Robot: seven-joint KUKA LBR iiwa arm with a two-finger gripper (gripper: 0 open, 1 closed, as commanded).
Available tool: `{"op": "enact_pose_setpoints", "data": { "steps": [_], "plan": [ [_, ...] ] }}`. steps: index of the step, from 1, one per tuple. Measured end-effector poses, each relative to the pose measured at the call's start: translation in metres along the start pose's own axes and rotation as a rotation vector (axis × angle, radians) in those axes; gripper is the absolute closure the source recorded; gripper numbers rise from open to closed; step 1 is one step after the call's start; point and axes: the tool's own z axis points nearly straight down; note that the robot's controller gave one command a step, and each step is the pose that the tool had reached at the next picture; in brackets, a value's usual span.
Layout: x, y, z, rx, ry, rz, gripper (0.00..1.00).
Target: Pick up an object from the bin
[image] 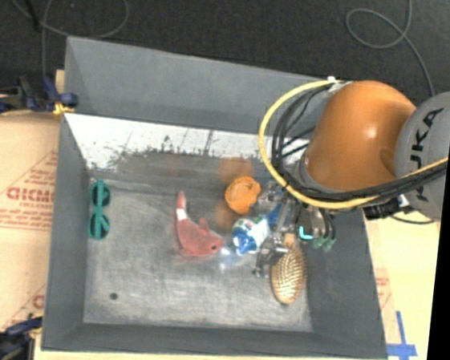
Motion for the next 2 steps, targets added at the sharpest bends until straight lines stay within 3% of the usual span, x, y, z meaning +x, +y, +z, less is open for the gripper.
{"op": "enact_pose_setpoints", "data": {
  "steps": [1, 2],
  "plan": [
    [-0.001, 0.000, -0.003, 0.000, -0.005, 0.000, 0.00],
    [0.013, 0.004, 0.016, 0.003, -0.015, -0.088, 0.00]
  ]
}}
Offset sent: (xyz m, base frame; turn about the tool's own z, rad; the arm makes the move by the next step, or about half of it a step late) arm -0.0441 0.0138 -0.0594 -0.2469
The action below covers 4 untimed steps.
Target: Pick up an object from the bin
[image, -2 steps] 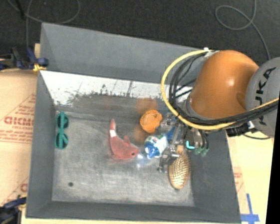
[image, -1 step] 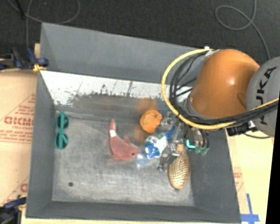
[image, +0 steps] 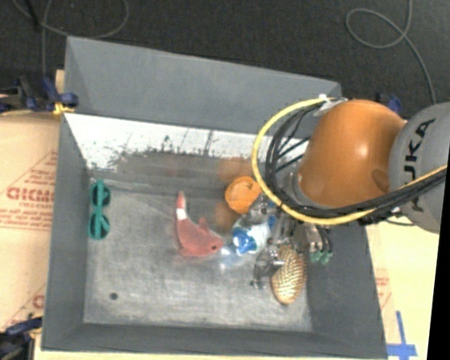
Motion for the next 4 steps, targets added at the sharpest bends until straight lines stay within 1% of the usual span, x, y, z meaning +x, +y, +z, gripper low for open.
{"op": "enact_pose_setpoints", "data": {
  "steps": [1, 2, 3, 4],
  "plan": [
    [-0.078, 0.013, 0.140, -0.002, 0.006, 0.043, 1.00],
    [-0.077, 0.013, 0.139, -0.002, 0.005, 0.043, 1.00],
    [-0.056, -0.009, 0.029, 0.000, 0.006, 0.023, 1.00],
    [-0.056, -0.009, 0.029, -0.001, 0.006, 0.023, 1.00]
  ]
}}
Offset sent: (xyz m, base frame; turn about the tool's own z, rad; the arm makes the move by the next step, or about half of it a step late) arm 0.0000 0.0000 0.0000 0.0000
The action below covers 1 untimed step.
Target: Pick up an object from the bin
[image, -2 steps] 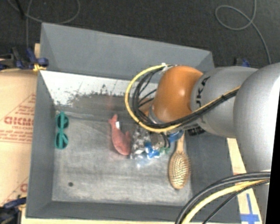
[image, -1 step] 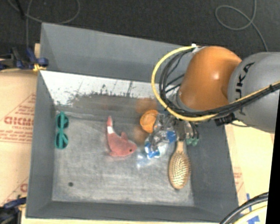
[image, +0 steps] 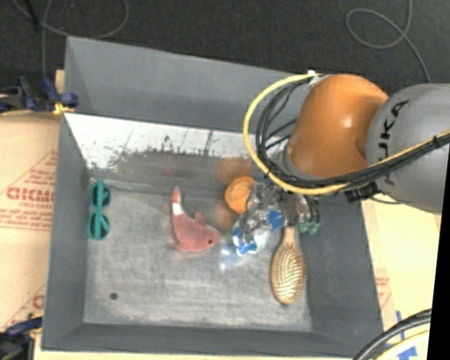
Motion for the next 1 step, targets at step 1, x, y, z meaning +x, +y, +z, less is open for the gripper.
{"op": "enact_pose_setpoints", "data": {
  "steps": [1],
  "plan": [
    [-0.0068, 0.0054, 0.0109, -0.002, 0.001, 0.006, 1.00]
  ]
}}
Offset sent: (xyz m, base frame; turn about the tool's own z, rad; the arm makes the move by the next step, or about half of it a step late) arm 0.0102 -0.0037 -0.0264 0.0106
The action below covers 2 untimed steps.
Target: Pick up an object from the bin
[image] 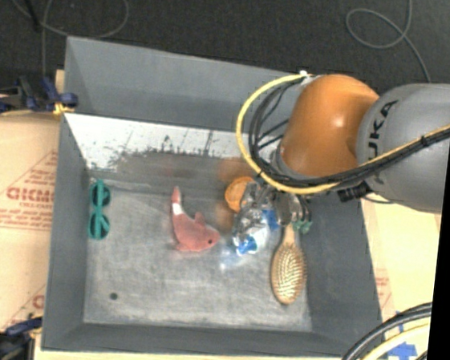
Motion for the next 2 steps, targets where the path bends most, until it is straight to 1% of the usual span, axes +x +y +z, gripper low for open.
{"op": "enact_pose_setpoints", "data": {
  "steps": [1, 2],
  "plan": [
    [-0.0039, -0.0104, 0.0148, 0.000, 0.001, 0.006, 0.00],
    [-0.0039, -0.0104, 0.0148, 0.000, 0.001, 0.006, 0.00]
  ]
}}
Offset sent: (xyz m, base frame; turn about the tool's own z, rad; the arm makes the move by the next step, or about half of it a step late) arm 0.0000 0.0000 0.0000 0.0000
